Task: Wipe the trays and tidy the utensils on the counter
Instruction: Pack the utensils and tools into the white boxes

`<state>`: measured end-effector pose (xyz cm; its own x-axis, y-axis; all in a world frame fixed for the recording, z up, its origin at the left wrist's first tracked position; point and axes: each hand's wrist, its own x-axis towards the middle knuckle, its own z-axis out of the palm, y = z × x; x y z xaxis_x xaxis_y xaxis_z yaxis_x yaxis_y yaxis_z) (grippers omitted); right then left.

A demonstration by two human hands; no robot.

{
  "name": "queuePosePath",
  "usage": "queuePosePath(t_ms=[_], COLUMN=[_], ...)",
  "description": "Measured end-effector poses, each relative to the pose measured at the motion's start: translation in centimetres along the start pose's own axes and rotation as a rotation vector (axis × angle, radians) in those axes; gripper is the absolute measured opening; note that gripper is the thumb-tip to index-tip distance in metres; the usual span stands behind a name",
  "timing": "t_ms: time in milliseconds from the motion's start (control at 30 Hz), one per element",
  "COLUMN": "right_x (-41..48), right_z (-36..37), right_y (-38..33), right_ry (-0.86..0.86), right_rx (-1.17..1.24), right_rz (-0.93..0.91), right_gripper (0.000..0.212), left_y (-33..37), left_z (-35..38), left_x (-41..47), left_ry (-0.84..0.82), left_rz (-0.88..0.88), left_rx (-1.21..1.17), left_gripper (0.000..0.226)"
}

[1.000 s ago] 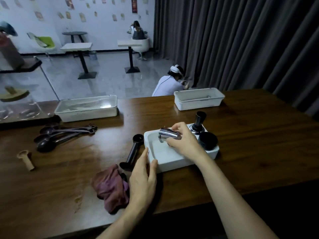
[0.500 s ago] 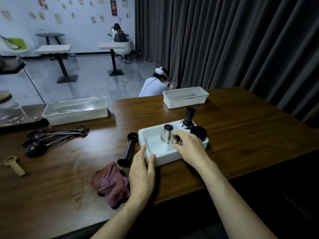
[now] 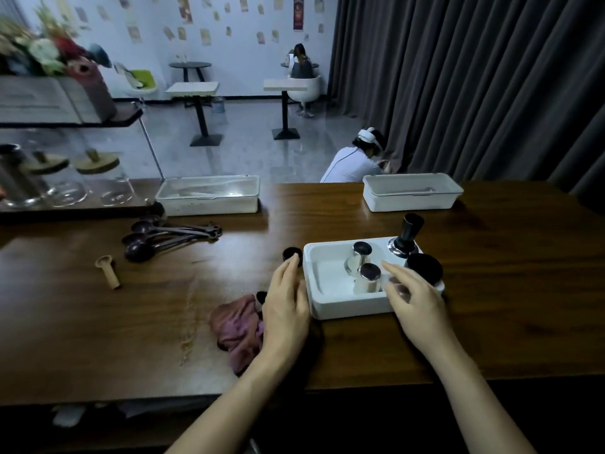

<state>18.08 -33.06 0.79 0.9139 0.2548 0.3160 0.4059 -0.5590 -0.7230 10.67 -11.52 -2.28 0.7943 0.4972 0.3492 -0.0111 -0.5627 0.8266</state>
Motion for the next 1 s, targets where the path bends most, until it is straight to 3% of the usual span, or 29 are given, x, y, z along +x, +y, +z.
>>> queuePosePath(t_ms=[267,400,533,767,1000], right_x=[-0.2,-0.1,0.4,0.5,0.2], right_z=[-4.5,-6.4,-6.4,-5.7,-5.5], right_y=[4.4,7.4,10.5,11.7,11.8], right_ry=[0.111,0.232,0.216,0.03,-0.023], right_rx=[0.159,0.145,0.121,0.199,0.157], right_rz=[-0.013,0.049,0.105,0.156,0.135], right_gripper=[0.027,0.026,0.027,0.035,0.036], left_y=[-2.3,-2.4,-2.5,0.2,3.6], left_z=[-0.2,-0.3,-0.3,0.2,2.9], left_x=[2.9,3.0,3.2,3.4,3.9], left_ry=[0.08,0.097,0.124,0.241,0.133], left_rz=[-0.075,-0.183,-0.241,-0.183,0.001], left_rx=[0.528,0.629,0.619,0.364,0.325], left_gripper=[0.028,0.017,0.022,0.032,0.032])
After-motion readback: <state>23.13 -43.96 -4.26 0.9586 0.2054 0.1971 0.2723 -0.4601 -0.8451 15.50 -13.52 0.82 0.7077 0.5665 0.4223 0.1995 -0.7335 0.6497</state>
